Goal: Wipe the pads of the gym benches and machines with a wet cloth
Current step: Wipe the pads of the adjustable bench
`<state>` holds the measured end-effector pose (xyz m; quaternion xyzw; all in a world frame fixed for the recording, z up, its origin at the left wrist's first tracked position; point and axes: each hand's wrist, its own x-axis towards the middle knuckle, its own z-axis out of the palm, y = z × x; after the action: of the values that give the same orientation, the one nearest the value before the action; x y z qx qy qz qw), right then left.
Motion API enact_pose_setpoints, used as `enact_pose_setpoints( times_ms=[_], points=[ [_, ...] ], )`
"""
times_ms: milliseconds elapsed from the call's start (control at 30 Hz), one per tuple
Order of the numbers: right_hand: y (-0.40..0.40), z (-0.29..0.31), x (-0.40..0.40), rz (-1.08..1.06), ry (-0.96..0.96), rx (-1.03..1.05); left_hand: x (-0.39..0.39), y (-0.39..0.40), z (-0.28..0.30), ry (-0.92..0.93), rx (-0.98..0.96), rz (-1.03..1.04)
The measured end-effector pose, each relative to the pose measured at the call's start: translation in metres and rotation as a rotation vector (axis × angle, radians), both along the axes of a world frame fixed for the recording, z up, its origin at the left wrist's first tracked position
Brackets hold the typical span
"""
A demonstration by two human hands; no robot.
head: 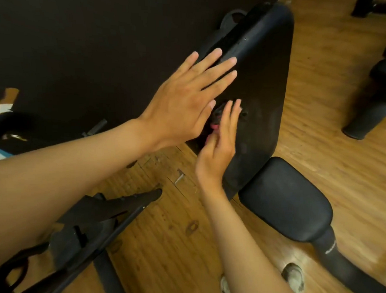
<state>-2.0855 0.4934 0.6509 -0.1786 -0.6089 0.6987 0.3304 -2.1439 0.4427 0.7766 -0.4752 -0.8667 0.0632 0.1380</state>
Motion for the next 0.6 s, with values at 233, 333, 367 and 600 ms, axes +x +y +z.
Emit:
enact_pose_setpoints(
  times_ms=[233,333,367,600],
  points=[
    [-0.028,0.023,0.019,-0.006,0.045,-0.106,0.004,0.009,0.008,0.111,-0.176,0.043],
    [-0.007,0.015,0.005,-0.013,0.069,-0.013,-0.002,0.02,0.009,0.099,-0.19,0.002],
    [0.015,0.009,-0.015,-0.04,0.026,-0.036,-0.004,0.021,0.008,0.082,-0.17,-0.006],
    [0.065,0.007,-0.057,-0.145,-0.084,-0.248,-0.004,0.022,0.002,0.126,-0.172,-0.045]
  ],
)
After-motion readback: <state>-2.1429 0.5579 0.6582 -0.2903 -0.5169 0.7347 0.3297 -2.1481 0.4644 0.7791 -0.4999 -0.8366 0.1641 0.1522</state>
